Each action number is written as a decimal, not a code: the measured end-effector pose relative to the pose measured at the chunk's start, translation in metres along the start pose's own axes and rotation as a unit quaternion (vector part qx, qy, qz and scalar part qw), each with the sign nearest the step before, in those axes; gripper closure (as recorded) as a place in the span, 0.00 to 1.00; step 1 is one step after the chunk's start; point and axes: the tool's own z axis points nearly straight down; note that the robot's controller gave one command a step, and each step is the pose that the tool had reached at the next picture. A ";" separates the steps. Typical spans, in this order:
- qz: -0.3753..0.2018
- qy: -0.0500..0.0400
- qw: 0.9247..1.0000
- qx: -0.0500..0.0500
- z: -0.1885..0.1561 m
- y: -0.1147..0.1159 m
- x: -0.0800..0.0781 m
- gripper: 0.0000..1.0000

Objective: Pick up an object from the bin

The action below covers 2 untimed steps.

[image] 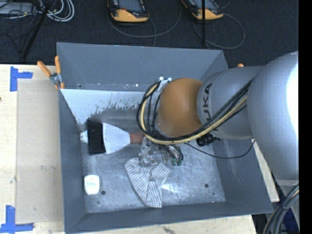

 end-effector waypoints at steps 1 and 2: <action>-0.002 0.003 1.000 0.001 -0.037 -0.002 0.005 1.00; 0.009 -0.003 1.000 0.000 -0.068 -0.014 0.006 1.00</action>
Offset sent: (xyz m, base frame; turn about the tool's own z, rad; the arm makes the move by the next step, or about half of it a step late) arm -0.0055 -0.0149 0.0660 0.0166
